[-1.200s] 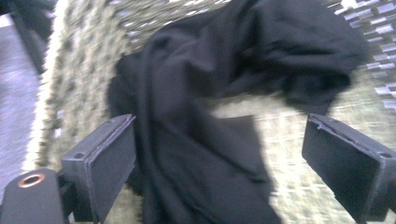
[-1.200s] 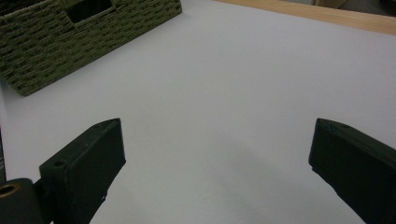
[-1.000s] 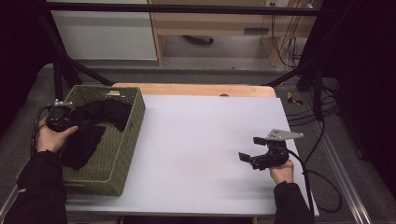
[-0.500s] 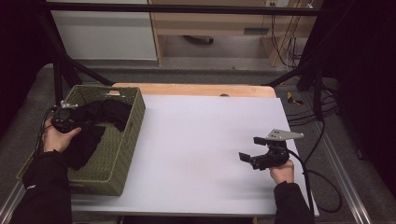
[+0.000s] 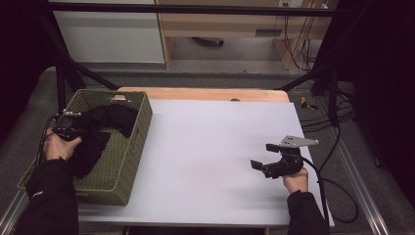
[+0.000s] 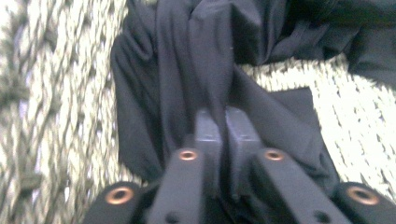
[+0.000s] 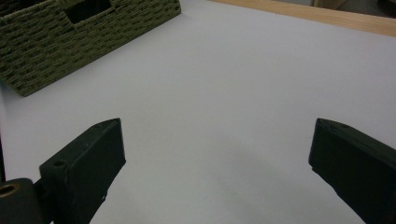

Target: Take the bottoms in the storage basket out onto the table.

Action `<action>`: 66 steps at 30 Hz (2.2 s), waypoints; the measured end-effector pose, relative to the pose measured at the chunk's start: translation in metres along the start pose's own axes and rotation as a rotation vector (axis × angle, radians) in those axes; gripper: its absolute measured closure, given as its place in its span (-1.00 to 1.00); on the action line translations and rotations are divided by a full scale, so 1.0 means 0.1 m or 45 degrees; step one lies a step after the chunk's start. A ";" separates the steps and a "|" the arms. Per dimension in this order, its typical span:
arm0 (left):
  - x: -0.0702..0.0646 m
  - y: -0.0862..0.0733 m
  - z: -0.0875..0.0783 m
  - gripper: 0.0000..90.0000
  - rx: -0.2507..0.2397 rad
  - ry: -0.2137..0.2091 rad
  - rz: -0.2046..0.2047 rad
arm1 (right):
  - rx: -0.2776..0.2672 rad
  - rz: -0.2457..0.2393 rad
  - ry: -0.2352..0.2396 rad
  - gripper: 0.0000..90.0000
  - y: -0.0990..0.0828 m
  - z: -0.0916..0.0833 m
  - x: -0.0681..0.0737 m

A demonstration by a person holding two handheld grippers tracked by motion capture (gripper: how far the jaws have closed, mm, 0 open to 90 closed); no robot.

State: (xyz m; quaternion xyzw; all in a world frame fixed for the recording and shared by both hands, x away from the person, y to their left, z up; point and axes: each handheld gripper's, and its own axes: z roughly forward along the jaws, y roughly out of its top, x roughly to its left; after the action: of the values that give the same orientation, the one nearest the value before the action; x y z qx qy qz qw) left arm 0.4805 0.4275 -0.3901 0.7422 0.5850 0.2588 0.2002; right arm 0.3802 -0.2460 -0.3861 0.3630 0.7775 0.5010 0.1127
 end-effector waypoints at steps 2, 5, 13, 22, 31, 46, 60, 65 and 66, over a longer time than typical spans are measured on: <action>0.00 0.01 -0.04 0.96 -0.004 -0.026 -0.024 | -0.002 0.000 -0.001 -0.91 0.00 -0.01 0.00; -0.05 0.02 -0.09 0.96 0.002 -0.064 -0.030 | -0.006 0.003 -0.002 -0.91 0.00 -0.01 0.00; -0.16 -0.08 -0.51 0.96 0.021 -0.191 -0.003 | -0.002 0.004 0.001 -0.91 0.00 0.00 0.00; -0.21 -0.33 -0.77 0.96 0.028 -0.302 -0.008 | -0.003 0.000 -0.001 -0.91 0.00 -0.01 0.00; -0.26 -0.29 -0.63 0.55 -0.038 -0.321 0.063 | -0.003 0.004 -0.004 -0.91 0.00 -0.01 0.00; -0.38 0.28 -0.74 -0.78 -0.214 -0.209 0.051 | 0.000 0.005 -0.007 -0.91 0.00 -0.01 0.00; -0.25 0.24 -0.24 -0.81 -0.142 -0.158 -0.013 | -0.001 0.004 -0.008 -0.91 0.00 0.00 -0.01; -0.19 0.18 -0.10 -0.67 -0.147 -0.120 -0.003 | 0.010 0.002 -0.008 -0.91 0.00 0.01 -0.01; -0.19 0.18 -0.10 -0.64 -0.147 -0.120 -0.003 | 0.010 0.002 -0.008 -0.91 0.00 0.01 -0.01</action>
State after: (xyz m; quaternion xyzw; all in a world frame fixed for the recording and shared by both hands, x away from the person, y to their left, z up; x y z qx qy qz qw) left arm 0.4847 0.4048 -0.3741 0.7399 0.5599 0.2567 0.2704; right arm 0.3809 -0.2461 -0.3867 0.3658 0.7787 0.4971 0.1133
